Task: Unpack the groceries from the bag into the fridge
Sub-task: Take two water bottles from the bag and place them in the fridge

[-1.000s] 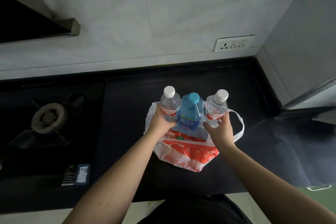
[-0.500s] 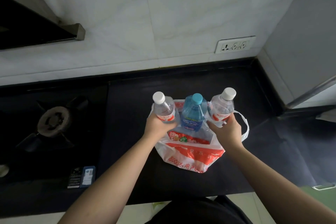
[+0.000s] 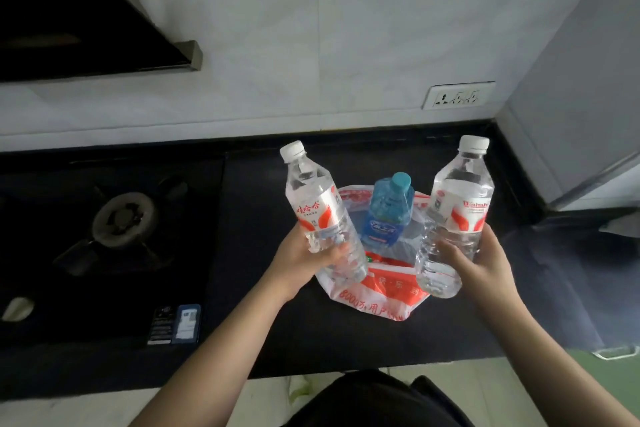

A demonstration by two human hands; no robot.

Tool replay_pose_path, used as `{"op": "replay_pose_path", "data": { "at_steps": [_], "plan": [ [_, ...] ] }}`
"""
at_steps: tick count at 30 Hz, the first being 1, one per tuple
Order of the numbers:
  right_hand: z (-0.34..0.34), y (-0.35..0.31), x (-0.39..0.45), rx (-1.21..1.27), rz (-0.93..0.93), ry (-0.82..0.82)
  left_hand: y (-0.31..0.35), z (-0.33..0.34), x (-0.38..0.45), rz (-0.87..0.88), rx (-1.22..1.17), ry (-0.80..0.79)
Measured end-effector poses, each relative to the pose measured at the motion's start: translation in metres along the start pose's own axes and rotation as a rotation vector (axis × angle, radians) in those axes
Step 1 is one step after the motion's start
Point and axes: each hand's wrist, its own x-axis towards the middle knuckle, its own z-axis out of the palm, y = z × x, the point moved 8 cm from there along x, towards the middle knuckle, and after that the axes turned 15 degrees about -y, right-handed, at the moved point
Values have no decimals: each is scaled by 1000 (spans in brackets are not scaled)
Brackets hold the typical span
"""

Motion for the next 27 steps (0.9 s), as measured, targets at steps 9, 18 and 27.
{"op": "replay_pose_path", "data": {
  "at_steps": [9, 18, 27],
  "plan": [
    [67, 4, -26, 581, 145, -254, 10, 1, -51, 39, -402, -153],
    [133, -31, -46, 810, 109, -476, 26, -15, -98, 224, -536, -264],
    [176, -49, -55, 1152, 90, -835, 40, -19, -130, 339, -686, -288]
  ]
}}
